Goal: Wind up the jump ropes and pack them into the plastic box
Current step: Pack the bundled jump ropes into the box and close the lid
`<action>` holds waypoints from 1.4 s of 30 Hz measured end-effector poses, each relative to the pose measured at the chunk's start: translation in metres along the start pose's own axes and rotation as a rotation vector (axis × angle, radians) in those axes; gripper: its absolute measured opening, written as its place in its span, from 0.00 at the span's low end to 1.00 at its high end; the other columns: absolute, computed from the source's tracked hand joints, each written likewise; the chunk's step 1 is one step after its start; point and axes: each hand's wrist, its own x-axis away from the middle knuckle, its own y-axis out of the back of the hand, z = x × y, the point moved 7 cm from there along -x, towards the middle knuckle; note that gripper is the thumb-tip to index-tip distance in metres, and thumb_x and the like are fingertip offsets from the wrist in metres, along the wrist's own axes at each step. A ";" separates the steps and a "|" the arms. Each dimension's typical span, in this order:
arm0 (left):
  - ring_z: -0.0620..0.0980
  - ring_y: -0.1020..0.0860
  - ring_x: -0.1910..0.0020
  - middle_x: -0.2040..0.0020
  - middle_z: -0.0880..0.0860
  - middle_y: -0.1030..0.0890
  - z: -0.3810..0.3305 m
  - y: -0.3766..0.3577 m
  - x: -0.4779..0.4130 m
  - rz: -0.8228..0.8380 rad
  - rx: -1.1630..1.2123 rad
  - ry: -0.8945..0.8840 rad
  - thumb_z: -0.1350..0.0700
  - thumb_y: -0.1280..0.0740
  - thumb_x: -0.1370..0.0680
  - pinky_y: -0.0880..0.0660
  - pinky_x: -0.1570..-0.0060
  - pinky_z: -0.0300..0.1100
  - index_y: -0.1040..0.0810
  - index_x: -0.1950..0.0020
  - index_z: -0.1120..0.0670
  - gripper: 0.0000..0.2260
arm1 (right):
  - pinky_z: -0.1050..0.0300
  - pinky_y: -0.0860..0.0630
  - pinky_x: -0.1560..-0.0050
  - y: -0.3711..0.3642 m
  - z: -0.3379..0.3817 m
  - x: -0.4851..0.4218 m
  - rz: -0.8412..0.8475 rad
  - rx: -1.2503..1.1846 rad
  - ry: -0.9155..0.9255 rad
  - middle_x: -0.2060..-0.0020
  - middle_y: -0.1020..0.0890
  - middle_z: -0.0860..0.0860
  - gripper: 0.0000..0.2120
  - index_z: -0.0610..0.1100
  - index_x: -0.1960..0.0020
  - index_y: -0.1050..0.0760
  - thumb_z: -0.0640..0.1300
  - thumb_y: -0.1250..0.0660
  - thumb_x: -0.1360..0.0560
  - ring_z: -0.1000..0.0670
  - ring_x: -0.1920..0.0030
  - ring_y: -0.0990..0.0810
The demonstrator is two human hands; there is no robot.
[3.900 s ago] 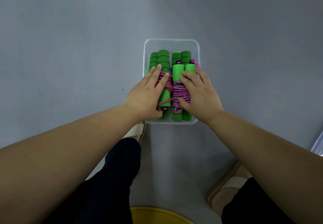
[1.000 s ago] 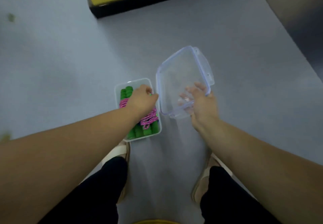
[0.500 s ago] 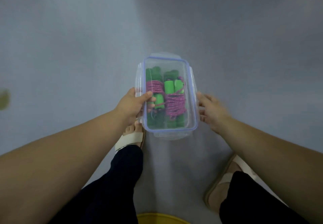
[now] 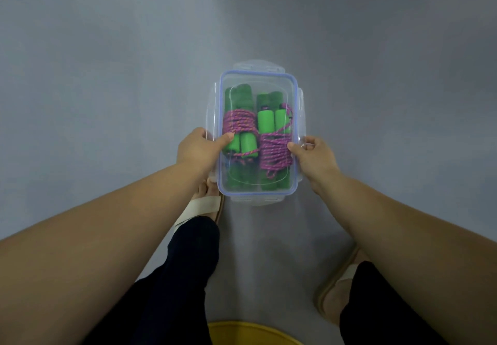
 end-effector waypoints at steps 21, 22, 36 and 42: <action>0.53 0.22 0.60 0.58 0.54 0.23 0.008 -0.006 -0.003 0.012 0.119 0.126 0.51 0.25 0.30 0.23 0.57 0.47 0.27 0.52 0.58 0.16 | 0.62 0.24 0.67 0.002 -0.005 -0.008 0.064 -0.153 -0.182 0.52 0.19 0.48 0.24 0.42 0.37 0.28 0.40 0.27 0.30 0.55 0.63 0.21; 0.53 0.23 0.58 0.56 0.54 0.23 0.006 -0.005 -0.003 -0.002 0.090 0.109 0.51 0.25 0.30 0.23 0.54 0.48 0.27 0.49 0.58 0.18 | 0.64 0.26 0.70 0.003 -0.007 -0.008 0.074 -0.166 -0.204 0.55 0.19 0.49 0.22 0.42 0.39 0.26 0.40 0.26 0.31 0.55 0.65 0.21; 0.57 0.27 0.35 0.32 0.58 0.28 -0.001 -0.009 0.000 0.069 0.163 0.104 0.55 0.26 0.29 0.30 0.35 0.55 0.37 0.26 0.52 0.34 | 0.51 0.32 0.32 -0.001 0.005 -0.007 0.052 0.059 0.042 0.37 0.24 0.49 0.28 0.44 0.28 0.37 0.43 0.31 0.26 0.49 0.39 0.24; 0.58 0.29 0.33 0.29 0.57 0.31 -0.016 -0.008 -0.007 0.112 -0.072 0.125 0.54 0.27 0.27 0.32 0.33 0.51 0.36 0.26 0.56 0.33 | 0.57 0.27 0.53 -0.008 0.029 -0.020 0.036 0.545 0.106 0.48 0.21 0.41 0.13 0.36 0.44 0.24 0.41 0.40 0.24 0.46 0.54 0.26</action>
